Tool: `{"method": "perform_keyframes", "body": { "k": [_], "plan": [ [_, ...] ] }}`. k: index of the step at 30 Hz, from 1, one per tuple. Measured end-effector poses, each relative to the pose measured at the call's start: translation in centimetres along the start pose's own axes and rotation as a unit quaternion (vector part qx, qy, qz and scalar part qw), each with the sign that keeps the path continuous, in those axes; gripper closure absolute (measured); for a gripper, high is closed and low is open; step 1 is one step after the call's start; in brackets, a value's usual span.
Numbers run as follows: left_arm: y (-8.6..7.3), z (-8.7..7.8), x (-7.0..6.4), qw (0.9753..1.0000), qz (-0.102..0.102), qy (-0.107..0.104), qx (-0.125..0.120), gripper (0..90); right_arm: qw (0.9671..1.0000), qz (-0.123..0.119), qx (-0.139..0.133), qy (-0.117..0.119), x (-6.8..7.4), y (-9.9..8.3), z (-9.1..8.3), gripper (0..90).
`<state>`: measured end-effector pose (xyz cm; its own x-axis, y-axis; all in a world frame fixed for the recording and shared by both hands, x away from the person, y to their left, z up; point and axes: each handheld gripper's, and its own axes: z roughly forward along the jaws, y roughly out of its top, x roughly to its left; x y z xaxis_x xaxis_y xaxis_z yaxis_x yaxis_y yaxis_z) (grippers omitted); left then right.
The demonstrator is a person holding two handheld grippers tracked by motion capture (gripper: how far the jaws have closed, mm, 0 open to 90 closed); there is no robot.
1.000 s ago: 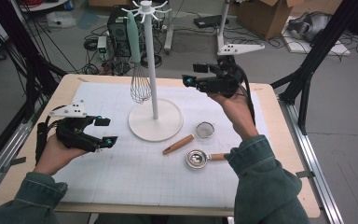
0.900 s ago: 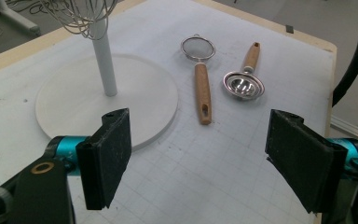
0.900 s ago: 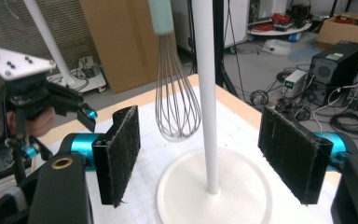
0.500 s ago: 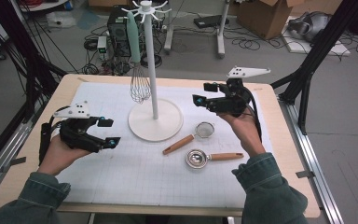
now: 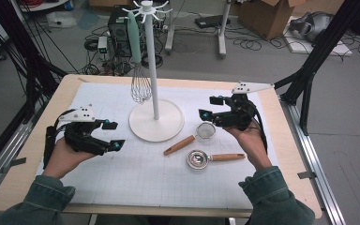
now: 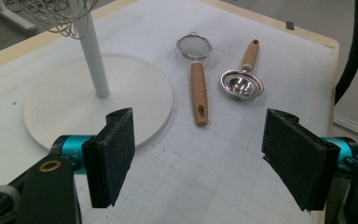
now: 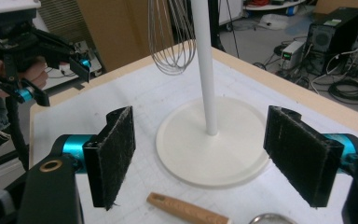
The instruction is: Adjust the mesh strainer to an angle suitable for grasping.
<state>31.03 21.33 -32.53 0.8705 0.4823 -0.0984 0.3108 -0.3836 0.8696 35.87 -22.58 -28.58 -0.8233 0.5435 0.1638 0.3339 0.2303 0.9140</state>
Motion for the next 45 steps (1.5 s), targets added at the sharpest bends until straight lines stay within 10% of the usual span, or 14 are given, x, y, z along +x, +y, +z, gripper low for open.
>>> {"method": "perform_keyframes", "body": {
  "k": [35, 45],
  "plan": [
    [-0.9, 4.2, -0.9, 0.9999, 0.003, -0.004, 0.015, 31.0, 0.9973, 0.016, 0.069, -0.022, -2.3, -7.5, -0.1, 27.3],
    [-1.9, 4.3, -0.9, 0.9999, -0.004, 0.002, 0.012, 31.7, 0.9932, -0.004, 0.109, -0.042, -2.8, -8.3, 2.0, 56.5]
  ]
}}
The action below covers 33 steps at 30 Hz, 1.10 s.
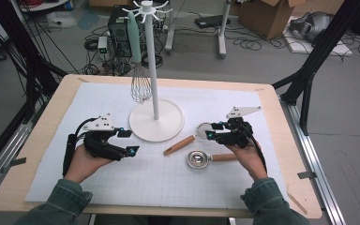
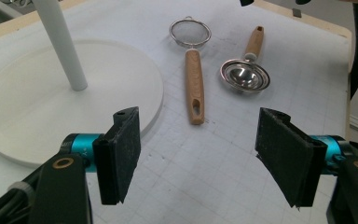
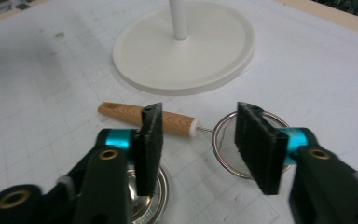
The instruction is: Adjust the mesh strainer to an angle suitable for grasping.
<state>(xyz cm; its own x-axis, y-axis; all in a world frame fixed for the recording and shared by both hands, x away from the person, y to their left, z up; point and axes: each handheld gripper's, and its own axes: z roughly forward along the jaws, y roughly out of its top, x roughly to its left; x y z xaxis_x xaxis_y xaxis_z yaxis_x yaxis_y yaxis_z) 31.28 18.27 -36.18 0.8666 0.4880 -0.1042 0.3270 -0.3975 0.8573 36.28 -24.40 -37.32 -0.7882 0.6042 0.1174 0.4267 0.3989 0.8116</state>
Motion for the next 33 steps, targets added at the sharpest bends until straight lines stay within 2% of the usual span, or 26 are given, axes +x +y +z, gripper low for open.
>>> {"method": "perform_keyframes", "body": {
  "k": [8, 13, 16, 20, 28, 33],
  "plan": [
    [-0.8, 0.2, 0.1, 1.0, -0.002, 0.008, 0.0, 32.3, 0.9995, 0.008, 0.027, -0.011, -0.5, -0.1, 2.0, 80.5],
    [-1.3, 0.5, 0.0, 0.9999, -0.005, 0.009, -0.001, 32.9, 0.9992, 0.013, 0.035, -0.013, -0.9, -0.1, 3.2, 88.5],
    [-1.5, 0.5, 0.1, 1.0, -0.005, 0.008, -0.002, 33.0, 0.9991, 0.014, 0.035, -0.018, -1.3, -0.2, 3.7, 89.4],
    [-1.6, 0.5, 0.1, 0.9999, -0.006, 0.01, -0.003, 33.0, 0.9983, 0.025, 0.037, -0.039, -2.5, -0.5, 3.8, 89.5],
    [-1.7, 0.6, 0.1, 0.9999, -0.007, 0.013, -0.002, 32.9, 0.9947, 0.066, 0.025, -0.075, -5.4, -1.5, 3.2, 89.5],
    [-1.9, 0.6, 0.1, 0.9999, -0.007, 0.013, -0.001, 32.9, 0.9928, 0.07, 0.029, -0.093, -6.7, -1.6, 3.5, 89.5]
  ]
}}
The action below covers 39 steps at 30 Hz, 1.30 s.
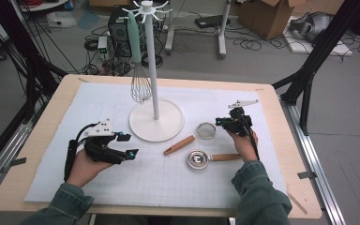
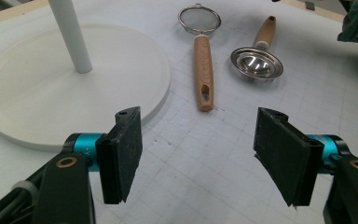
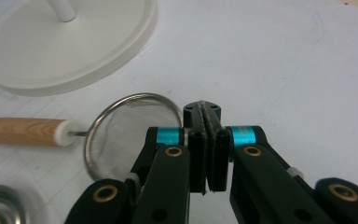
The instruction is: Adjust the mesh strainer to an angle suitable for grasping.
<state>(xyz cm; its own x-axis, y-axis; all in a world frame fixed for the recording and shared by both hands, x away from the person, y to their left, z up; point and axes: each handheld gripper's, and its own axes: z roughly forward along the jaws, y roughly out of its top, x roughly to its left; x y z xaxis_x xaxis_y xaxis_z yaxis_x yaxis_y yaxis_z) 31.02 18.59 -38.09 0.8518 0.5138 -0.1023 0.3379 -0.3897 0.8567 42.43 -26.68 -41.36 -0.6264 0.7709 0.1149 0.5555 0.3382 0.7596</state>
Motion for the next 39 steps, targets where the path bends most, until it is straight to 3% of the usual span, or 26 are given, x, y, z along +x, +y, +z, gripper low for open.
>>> {"method": "perform_keyframes", "body": {
  "k": [10, 16, 24, 35, 39],
  "plan": [
    [-0.2, -0.6, 0.2, 1.0, 0.001, 0.004, -0.004, 32.5, 0.9995, -0.003, 0.026, -0.015, -1.1, 0.2, 1.6, 89.5],
    [-0.5, -0.9, 0.3, 1.0, -0.001, 0.006, -0.006, 32.4, 0.999, -0.022, 0.038, -0.006, -0.7, 0.2, 2.1, 89.5],
    [-0.7, -1.0, 0.3, 0.9999, -0.006, 0.006, -0.008, 32.2, 0.9986, -0.026, 0.046, 0.011, 0.2, 0.3, 2.1, 89.5],
    [-0.8, -0.9, 0.2, 1.0, -0.004, 0.002, -0.008, 32.1, 0.9989, -0.005, 0.045, -0.009, 0.0, -0.6, 1.4, 89.4],
    [-0.8, -0.8, 0.2, 1.0, -0.005, 0.001, -0.008, 32.1, 0.9989, -0.006, 0.047, -0.002, 0.1, -0.8, 1.6, 89.4]
  ]
}}
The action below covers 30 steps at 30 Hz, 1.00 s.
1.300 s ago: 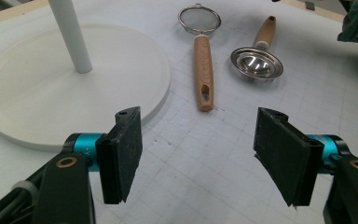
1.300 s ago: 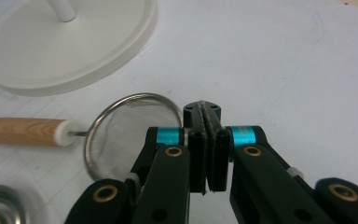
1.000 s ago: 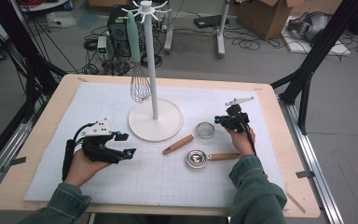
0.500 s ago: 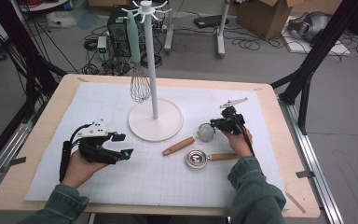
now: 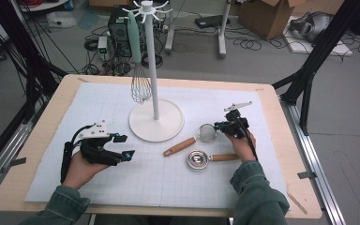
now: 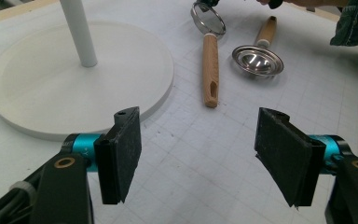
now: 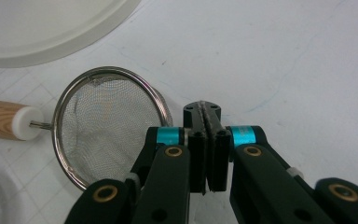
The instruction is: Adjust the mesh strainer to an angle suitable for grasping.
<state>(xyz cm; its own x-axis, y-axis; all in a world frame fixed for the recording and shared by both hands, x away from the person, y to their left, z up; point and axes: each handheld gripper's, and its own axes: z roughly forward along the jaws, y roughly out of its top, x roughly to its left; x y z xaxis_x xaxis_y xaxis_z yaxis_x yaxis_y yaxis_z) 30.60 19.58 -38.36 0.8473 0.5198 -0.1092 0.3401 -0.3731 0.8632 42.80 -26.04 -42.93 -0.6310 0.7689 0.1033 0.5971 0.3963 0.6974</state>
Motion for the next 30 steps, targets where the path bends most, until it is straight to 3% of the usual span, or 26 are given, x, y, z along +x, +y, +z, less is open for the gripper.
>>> {"method": "perform_keyframes", "body": {
  "k": [22, 30],
  "plan": [
    [-0.4, -0.2, 0.1, 1.0, -0.002, 0.003, 0.0, 32.0, 0.9998, 0.005, 0.002, 0.019, 3.3, 0.4, 0.8, 89.5],
    [-0.8, -0.4, 0.3, 1.0, -0.004, 0.005, 0.001, 32.0, 0.9997, -0.006, 0.002, 0.023, 4.9, 1.1, 1.7, 89.5]
  ]
}}
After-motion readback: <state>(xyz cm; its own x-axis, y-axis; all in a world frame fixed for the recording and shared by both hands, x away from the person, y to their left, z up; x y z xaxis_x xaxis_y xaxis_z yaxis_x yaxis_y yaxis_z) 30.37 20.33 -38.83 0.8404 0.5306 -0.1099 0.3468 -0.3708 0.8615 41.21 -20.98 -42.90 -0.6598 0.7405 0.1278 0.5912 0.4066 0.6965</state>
